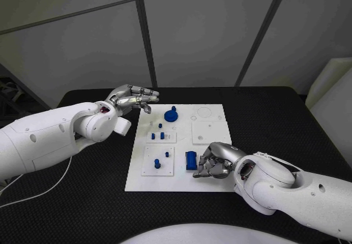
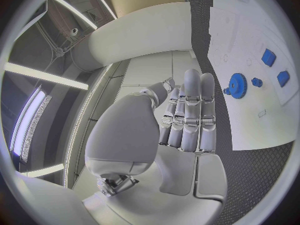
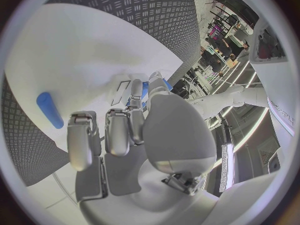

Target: Assemble the parts on the task board

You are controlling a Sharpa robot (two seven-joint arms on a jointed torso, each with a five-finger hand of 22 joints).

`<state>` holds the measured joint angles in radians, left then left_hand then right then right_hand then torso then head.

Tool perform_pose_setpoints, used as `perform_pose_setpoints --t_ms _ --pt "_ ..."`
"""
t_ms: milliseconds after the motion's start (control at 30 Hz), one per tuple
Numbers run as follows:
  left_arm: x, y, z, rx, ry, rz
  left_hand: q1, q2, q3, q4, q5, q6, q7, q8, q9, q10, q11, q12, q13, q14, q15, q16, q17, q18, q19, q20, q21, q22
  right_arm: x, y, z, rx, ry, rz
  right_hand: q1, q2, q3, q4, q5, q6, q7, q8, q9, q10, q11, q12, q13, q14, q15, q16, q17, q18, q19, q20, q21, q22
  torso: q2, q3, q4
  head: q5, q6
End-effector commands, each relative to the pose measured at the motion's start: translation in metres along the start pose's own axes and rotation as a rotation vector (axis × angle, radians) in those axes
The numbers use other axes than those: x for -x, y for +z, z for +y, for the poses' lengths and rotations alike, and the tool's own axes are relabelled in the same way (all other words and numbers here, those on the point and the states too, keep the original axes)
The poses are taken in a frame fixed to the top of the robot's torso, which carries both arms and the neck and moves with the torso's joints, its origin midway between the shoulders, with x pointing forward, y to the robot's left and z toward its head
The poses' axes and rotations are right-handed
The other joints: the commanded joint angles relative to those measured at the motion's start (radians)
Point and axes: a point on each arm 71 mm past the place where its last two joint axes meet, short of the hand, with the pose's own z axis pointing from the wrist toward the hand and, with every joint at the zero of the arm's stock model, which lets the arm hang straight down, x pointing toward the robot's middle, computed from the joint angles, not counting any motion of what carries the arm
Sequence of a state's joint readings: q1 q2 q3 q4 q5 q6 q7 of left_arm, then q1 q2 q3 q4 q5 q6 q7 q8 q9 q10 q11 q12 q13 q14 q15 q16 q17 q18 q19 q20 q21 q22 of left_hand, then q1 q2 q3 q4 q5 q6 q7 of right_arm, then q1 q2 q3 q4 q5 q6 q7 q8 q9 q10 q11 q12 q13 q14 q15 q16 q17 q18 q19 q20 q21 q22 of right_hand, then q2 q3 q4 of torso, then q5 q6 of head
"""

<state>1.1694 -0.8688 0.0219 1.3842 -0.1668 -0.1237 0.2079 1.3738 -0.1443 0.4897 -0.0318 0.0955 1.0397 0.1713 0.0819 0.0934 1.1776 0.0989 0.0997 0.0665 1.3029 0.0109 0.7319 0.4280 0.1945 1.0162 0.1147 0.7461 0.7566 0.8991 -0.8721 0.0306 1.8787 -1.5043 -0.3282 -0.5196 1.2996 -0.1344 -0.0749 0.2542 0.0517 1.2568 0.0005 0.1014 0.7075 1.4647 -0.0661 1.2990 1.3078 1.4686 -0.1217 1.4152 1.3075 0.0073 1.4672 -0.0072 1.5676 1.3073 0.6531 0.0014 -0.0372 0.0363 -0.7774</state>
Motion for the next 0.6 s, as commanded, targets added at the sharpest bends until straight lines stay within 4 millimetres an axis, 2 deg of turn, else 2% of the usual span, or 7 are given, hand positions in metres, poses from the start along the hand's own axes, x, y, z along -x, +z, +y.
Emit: perform_pose_setpoints --t_ms 33,100,167,333,367,500,600 --pt "0.0 0.0 -0.001 -0.002 -0.004 0.001 -0.001 0.004 -0.004 0.0 -0.002 -0.006 -0.001 -0.006 -0.001 -0.006 0.001 -0.006 0.001 -0.001 -0.001 -0.004 -0.001 -0.011 -0.001 0.001 -0.005 -0.001 0.008 -0.006 0.002 0.048 0.053 -0.074 0.002 -0.016 0.001 0.014 -0.004 -0.026 0.012 -0.02 -0.004 0.042 0.007 -0.007 0.112 0.049 0.001 -0.008 0.0 -0.007 0.104 -0.003 0.003 0.263 0.0 0.0007 -0.0019 -0.001 0.003" --pt "0.001 0.0 -0.001 -0.002 -0.003 0.0 -0.001 0.004 -0.004 0.0 -0.002 -0.006 -0.001 -0.006 -0.001 -0.006 0.001 -0.006 0.001 -0.001 -0.001 -0.004 -0.001 -0.011 -0.001 0.001 -0.005 -0.001 0.013 -0.013 0.0 0.067 0.08 -0.104 0.01 -0.018 0.006 0.02 -0.004 -0.077 0.026 -0.039 -0.015 0.041 0.018 -0.011 0.112 0.048 0.008 -0.011 -0.003 -0.007 0.104 0.001 0.003 0.263 0.0 0.0006 -0.0023 -0.002 0.004" --pt "0.001 -0.001 -0.001 -0.002 -0.003 0.0 -0.001 0.004 -0.004 0.0 -0.002 -0.006 -0.001 -0.006 -0.001 -0.006 0.001 -0.006 0.001 -0.001 -0.001 -0.004 -0.001 -0.011 -0.001 0.001 -0.005 -0.001 0.018 -0.02 -0.004 0.086 0.099 -0.13 0.023 -0.012 0.013 0.022 -0.004 -0.107 0.035 -0.042 -0.025 0.04 0.025 -0.013 0.111 0.048 0.014 -0.012 -0.005 -0.007 0.104 0.005 0.003 0.263 -0.001 -0.0002 -0.0012 -0.005 0.005" --pt "0.002 -0.001 0.0 -0.001 -0.003 -0.003 -0.001 0.004 -0.004 0.0 -0.002 -0.006 -0.001 -0.006 -0.001 -0.006 0.001 -0.006 0.001 -0.001 -0.001 -0.004 -0.001 -0.011 -0.001 0.001 -0.005 -0.001 0.03 -0.038 -0.019 0.084 0.136 -0.159 0.051 0.026 0.033 0.02 -0.004 -0.137 0.047 -0.041 -0.049 0.039 0.036 -0.017 0.111 0.048 0.025 -0.014 -0.006 -0.007 0.104 0.016 0.003 0.263 -0.001 0.0004 -0.003 -0.014 0.012" --pt "0.002 -0.002 0.001 -0.001 -0.003 -0.003 -0.001 0.004 -0.004 0.0 -0.002 -0.006 -0.001 -0.006 -0.001 -0.006 0.001 -0.006 0.001 -0.001 -0.001 -0.004 -0.001 -0.011 -0.001 0.001 -0.005 -0.001 0.032 -0.041 -0.024 0.073 0.139 -0.164 0.052 0.033 0.034 0.02 -0.003 -0.144 0.05 -0.042 -0.056 0.039 0.038 -0.018 0.111 0.048 0.027 -0.014 -0.006 -0.007 0.104 0.018 0.003 0.263 -0.002 -0.0001 -0.0022 -0.018 0.012" --pt "0.001 -0.002 0.001 -0.001 -0.004 -0.002 -0.001 0.004 -0.004 0.0 -0.002 -0.006 -0.001 -0.006 -0.001 -0.006 0.001 -0.006 0.001 -0.001 -0.001 -0.004 -0.001 -0.011 -0.001 0.001 -0.005 -0.001 0.042 -0.051 -0.046 0.005 0.123 -0.188 0.058 0.054 0.038 0.02 0.002 -0.192 0.063 -0.042 -0.101 0.038 0.05 -0.023 0.109 0.048 0.036 -0.015 -0.007 -0.007 0.104 0.028 0.003 0.263 -0.005 -0.0004 -0.0062 -0.029 0.015" --pt "0.0 -0.002 0.002 -0.002 -0.005 0.0 -0.001 0.004 -0.004 0.0 -0.002 -0.006 -0.001 -0.006 -0.001 -0.006 0.001 -0.006 0.001 -0.001 -0.001 -0.004 -0.001 -0.011 -0.001 0.001 -0.005 -0.001 0.047 -0.055 -0.062 -0.055 0.07 -0.205 0.056 0.065 0.037 0.022 0.003 -0.195 0.066 -0.041 -0.126 0.036 0.052 -0.031 0.106 0.048 0.039 -0.018 -0.011 -0.007 0.104 0.033 0.003 0.263 -0.006 -0.001 -0.0081 -0.047 0.018"
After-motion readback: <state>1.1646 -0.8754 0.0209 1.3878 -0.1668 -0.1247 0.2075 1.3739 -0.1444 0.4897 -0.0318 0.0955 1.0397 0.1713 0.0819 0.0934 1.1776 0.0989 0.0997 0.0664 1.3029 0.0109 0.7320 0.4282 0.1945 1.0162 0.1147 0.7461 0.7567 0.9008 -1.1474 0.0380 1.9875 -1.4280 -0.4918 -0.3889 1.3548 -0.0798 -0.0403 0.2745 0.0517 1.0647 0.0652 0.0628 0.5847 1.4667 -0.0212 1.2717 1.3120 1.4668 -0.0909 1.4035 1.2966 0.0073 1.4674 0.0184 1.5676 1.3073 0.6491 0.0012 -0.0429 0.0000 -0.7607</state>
